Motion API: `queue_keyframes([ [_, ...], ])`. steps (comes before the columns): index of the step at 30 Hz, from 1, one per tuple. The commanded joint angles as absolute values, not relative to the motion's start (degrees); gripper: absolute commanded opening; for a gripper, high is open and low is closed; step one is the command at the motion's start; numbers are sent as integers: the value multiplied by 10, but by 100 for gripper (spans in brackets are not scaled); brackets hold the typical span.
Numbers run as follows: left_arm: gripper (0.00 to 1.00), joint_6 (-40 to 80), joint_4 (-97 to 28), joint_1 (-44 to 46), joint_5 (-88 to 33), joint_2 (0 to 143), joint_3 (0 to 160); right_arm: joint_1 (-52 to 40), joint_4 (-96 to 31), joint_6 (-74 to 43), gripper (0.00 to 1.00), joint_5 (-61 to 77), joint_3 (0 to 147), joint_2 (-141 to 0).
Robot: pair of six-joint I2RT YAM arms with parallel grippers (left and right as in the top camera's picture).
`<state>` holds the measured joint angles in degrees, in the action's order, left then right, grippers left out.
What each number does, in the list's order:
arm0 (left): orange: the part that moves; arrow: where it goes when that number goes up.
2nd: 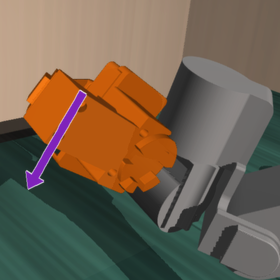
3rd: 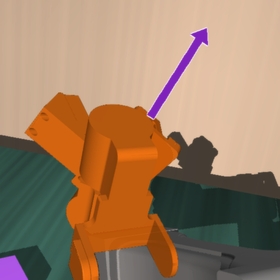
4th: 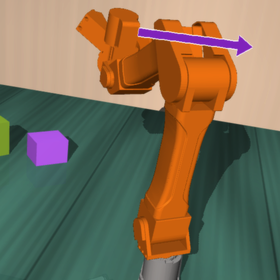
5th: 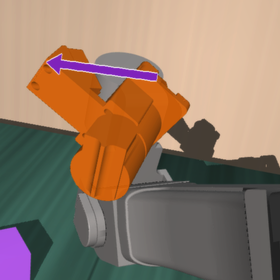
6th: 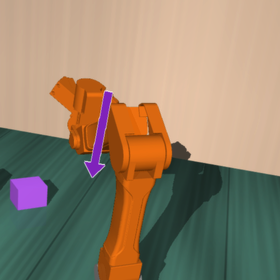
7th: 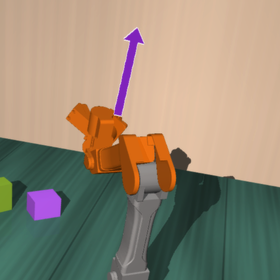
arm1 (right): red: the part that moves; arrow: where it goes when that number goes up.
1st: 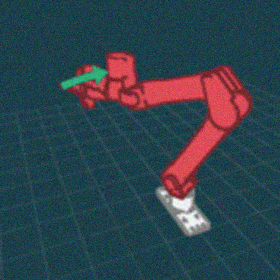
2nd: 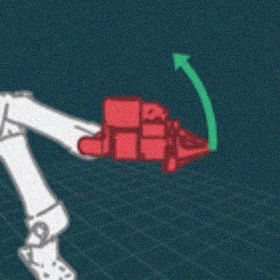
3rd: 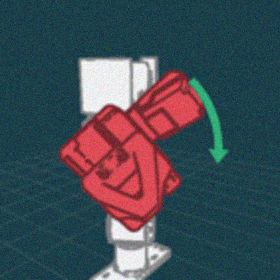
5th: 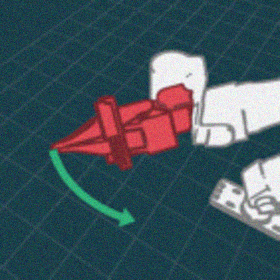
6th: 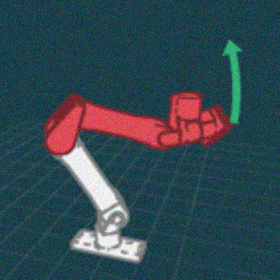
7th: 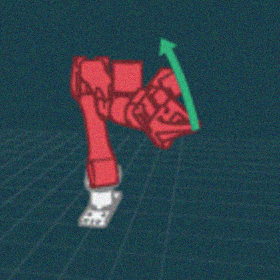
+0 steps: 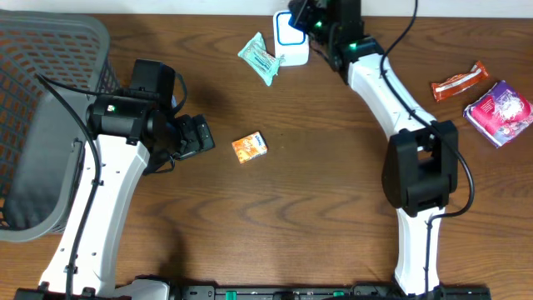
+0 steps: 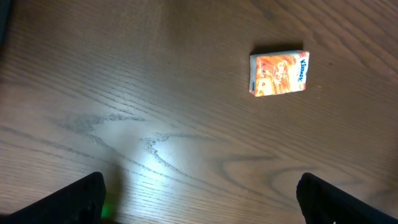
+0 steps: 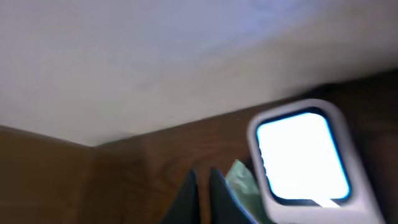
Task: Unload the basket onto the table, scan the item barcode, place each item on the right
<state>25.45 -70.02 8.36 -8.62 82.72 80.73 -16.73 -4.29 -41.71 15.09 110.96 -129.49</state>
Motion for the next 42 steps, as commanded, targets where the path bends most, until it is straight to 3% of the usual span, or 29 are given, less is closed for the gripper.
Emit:
queue_keyframes([
  [1,98,251,-701,82,-81,829,811,-174,-71,-378,9,141,1113,-1305],
  [7,98,251,-701,82,-81,829,811,-226,-126,-235,34,128,1113,-1306],
  [14,98,251,-701,82,-81,829,811,-295,-164,-172,62,-67,1113,-1338],
  [20,98,251,-701,82,-81,829,811,-316,-191,-129,73,-109,1114,-1369],
  [28,98,251,-701,82,-81,829,811,-305,-342,-109,73,-73,1243,-1370],
  [30,98,251,-701,82,-81,829,811,-301,-332,-86,77,-56,1251,-1370],
  [37,98,251,-701,82,-81,829,811,-301,-267,-29,68,-70,1241,-1408],
  [42,98,251,-701,82,-81,829,811,-301,-199,11,68,-74,1241,-1457],
])
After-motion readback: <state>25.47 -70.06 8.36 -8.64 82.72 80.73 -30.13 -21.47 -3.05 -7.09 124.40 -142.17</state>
